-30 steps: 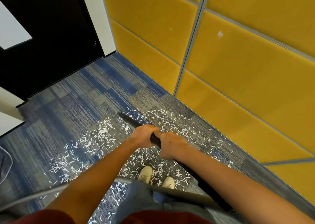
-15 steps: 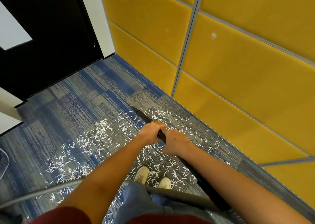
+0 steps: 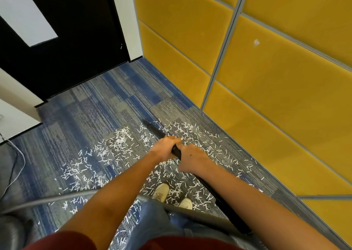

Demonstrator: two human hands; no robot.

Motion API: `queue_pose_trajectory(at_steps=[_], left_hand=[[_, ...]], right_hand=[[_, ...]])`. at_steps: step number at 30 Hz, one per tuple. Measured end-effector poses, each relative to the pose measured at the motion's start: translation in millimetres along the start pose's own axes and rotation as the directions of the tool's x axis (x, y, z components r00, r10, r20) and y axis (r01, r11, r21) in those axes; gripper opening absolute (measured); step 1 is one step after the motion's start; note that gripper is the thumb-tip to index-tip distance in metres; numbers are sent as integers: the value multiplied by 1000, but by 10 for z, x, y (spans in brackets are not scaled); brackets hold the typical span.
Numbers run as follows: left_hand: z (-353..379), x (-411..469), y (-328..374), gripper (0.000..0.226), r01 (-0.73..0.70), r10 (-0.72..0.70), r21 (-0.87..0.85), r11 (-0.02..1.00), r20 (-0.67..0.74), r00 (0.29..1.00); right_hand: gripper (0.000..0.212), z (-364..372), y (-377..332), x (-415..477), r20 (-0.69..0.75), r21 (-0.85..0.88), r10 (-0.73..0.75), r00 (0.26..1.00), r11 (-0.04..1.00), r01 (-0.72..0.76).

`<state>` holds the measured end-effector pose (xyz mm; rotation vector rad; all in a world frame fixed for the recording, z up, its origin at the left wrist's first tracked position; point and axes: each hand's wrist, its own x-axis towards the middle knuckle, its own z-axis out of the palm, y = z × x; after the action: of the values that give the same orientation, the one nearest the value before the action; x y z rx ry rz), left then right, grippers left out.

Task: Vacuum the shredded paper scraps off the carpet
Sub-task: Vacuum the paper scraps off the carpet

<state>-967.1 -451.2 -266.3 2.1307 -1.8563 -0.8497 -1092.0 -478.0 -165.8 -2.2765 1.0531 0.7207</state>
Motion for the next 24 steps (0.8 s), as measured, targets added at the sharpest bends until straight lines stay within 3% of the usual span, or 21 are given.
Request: queue_pose_trajectory(at_steps=[16,24], left_hand=[[194,271,633,19,-147,132,142,979,115,985],[254,92,675,16,-180,164,192,965,98,982]], right_hand=[[69,53,548,-332,-54,57,130,990,990,-126],[66,186,553,-454,-36,58,101,994,993,-99]])
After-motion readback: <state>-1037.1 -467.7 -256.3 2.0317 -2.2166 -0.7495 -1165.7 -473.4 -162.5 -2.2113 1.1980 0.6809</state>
